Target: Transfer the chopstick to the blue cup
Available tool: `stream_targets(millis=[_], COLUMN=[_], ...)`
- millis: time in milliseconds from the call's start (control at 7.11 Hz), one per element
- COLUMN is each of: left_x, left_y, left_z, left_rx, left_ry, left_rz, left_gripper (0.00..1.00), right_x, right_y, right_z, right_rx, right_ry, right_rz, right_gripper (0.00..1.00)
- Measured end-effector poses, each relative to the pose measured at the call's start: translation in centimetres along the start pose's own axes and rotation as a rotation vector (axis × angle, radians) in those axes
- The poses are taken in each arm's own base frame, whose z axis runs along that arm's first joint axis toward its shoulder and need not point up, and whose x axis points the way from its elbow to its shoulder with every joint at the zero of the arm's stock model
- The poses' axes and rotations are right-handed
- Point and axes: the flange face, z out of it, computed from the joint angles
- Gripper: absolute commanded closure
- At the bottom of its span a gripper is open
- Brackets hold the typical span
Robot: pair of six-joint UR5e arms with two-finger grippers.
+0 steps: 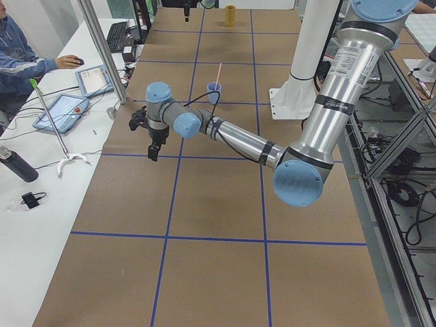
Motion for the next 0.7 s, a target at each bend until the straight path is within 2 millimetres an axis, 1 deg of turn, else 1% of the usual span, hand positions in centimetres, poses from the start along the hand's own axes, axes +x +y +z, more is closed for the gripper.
stream_targets(millis=[141,281,422,562,703], left_x=[-4.0,-6.4,-7.4,-7.6,-7.7], left_y=[-0.2,0.6,3.2,6.9,9.3], left_z=[-0.5,-0.9,-1.4,-2.5,-3.2], left_rx=[-0.019,-0.030,-0.036,-0.037,-0.038], left_ry=[0.028,0.061,0.100,0.128,0.138], left_rz=[0.022,0.034,0.035,0.032,0.022], left_gripper=[0.02,0.02,0.02,0.02,0.02], right_x=[2.3,4.2,5.2,6.2,7.1], right_y=[-0.9,-1.4,-1.6,-1.3,-1.0], right_z=[1.3,2.1,2.4,2.5,2.5], right_rx=[0.021,0.038,0.044,0.044,0.043], right_ry=[0.027,0.041,0.045,0.045,0.045], right_rz=[-0.022,-0.029,-0.027,-0.019,-0.007], right_gripper=[0.00,0.00,0.00,0.00,0.00])
